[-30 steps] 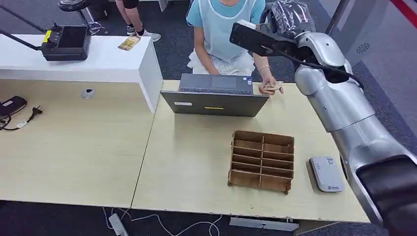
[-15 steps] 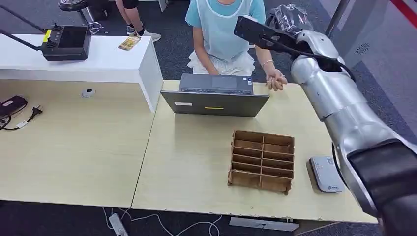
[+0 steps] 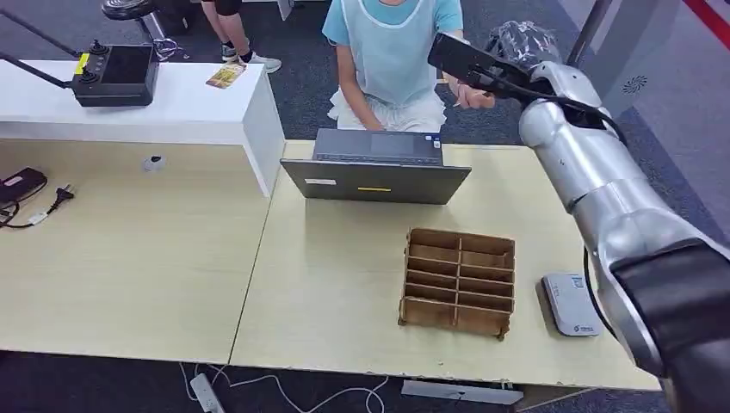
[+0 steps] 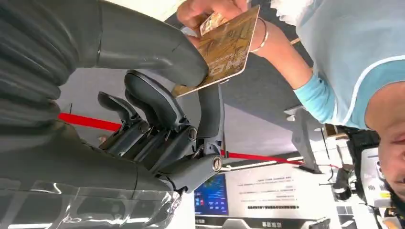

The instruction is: Pass the card to the sensor for recognition and then transmit it.

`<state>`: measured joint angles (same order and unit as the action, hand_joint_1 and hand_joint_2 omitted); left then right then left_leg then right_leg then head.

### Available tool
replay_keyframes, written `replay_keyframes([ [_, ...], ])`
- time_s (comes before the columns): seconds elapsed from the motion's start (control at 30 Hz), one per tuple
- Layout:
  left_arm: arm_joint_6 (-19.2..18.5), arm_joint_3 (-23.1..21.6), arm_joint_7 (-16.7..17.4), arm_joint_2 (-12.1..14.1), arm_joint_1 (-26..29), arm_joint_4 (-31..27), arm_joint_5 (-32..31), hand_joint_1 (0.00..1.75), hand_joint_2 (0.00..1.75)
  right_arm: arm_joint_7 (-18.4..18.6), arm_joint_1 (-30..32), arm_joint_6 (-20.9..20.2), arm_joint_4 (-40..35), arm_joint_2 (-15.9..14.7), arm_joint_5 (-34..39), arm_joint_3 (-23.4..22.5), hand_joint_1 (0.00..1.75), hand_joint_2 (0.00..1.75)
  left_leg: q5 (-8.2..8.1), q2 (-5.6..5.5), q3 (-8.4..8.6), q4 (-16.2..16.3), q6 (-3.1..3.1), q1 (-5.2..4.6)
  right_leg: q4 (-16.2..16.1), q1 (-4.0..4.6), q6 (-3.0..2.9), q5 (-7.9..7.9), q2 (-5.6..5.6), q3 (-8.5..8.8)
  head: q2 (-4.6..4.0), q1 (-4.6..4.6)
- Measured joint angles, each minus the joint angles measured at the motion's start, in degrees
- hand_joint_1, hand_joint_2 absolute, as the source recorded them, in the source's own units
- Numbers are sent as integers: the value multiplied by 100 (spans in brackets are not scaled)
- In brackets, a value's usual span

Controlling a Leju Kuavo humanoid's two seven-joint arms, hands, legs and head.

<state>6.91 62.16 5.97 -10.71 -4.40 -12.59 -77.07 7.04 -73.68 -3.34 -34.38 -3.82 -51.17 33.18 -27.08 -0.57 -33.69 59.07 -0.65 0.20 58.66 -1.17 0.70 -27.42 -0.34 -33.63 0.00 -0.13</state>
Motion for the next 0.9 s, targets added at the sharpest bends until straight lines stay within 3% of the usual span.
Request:
replay_keyframes([
  [0.23, 0, -26, 2, -17, 0, 0, 2, 0, 0, -2, -5, 55, 109, 0, -122, -96, 175, 175, 0, 0, 0, 0, 0, 0, 0, 0, 0, 0, 0, 0, 0, 0],
  [0.27, 0, -26, 2, -17, 0, 0, 2, 0, 0, -4, -4, 57, 116, 0, -153, -105, 154, 175, 0, 0, 0, 0, 0, 0, 0, 0, 0, 0, 0, 0, 0, 0],
  [0.3, 0, -28, 2, -17, 0, 0, 2, 0, 0, -9, -3, 57, 125, 2, -179, -122, 148, 175, 0, 0, 0, 0, 0, 0, 0, 0, 0, 0, 0, 0, 0, 0],
  [0.33, 0, -28, 2, -17, -1, 0, 2, 0, 0, -9, -4, 59, 131, 2, -192, -129, 106, 175, 0, 0, 0, 0, 0, 0, 0, 0, 0, 0, 0, 0, 0, 0],
  [0.37, 0, -28, 2, -20, -1, 0, 0, 0, 0, -11, -4, 61, 140, 2, -214, -131, 17, 175, 0, 0, 0, 0, 0, 0, 0, 0, 0, 0, 0, 0, 0, 0],
  [0.5, 0, -31, 2, -20, -1, 0, 2, 0, 0, -20, -3, 85, 146, 7, -247, -181, 0, 175, 0, 0, 0, 0, 0, 0, 0, 0, 0, 0, 0, 0, 0, 0],
  [0.9, 0, -33, 2, -22, -1, 0, -9, 0, 0, -41, 1, 146, 173, 7, -317, -273, 0, 175, 0, 0, 0, 0, 0, 0, 0, 0, 0, 0, 0, 0, 0, 0],
])
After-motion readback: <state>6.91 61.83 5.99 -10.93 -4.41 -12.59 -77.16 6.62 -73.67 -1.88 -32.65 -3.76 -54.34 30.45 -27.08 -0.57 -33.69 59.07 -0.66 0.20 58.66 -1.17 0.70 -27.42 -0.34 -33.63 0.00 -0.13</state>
